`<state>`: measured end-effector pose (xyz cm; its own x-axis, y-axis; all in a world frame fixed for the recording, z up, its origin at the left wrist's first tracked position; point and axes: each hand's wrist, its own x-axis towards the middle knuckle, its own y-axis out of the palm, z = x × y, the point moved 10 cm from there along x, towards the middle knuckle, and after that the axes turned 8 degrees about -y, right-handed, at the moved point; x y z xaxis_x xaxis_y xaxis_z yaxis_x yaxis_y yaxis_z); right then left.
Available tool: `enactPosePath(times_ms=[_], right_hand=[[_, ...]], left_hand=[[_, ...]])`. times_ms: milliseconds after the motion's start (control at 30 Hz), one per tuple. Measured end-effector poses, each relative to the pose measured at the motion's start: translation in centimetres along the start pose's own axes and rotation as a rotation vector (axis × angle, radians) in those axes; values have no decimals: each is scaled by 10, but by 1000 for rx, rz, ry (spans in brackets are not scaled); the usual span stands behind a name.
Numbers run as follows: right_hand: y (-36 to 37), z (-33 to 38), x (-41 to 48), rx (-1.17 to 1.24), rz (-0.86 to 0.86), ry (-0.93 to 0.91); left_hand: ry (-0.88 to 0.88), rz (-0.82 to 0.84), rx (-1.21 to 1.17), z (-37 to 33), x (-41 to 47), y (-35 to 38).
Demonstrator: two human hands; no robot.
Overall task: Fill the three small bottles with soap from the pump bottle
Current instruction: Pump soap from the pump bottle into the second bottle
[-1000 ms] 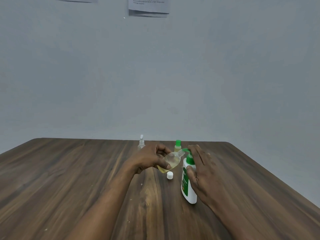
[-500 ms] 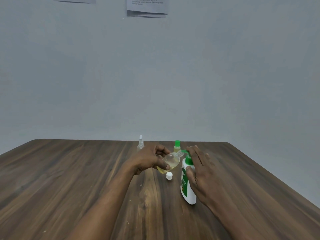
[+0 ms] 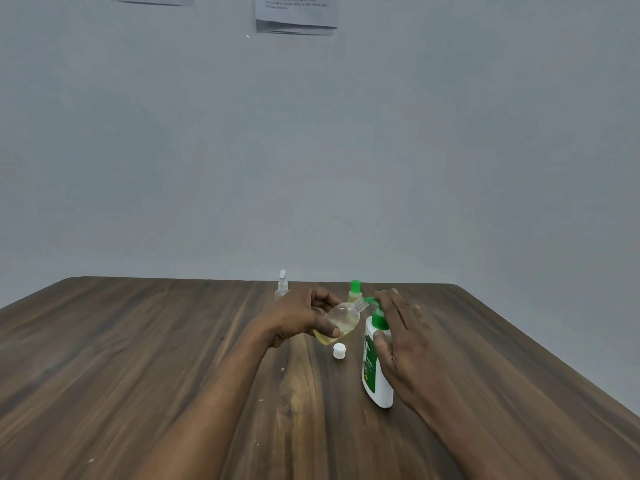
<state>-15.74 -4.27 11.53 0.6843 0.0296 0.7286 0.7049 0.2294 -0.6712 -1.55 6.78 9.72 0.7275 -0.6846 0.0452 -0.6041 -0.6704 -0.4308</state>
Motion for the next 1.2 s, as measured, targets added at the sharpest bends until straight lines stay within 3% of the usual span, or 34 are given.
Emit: enactPosePath(times_ms=[1200], right_hand=[[0, -3, -1, 3, 16, 44]], left_hand=[[-10, 15, -3, 2, -1, 3]])
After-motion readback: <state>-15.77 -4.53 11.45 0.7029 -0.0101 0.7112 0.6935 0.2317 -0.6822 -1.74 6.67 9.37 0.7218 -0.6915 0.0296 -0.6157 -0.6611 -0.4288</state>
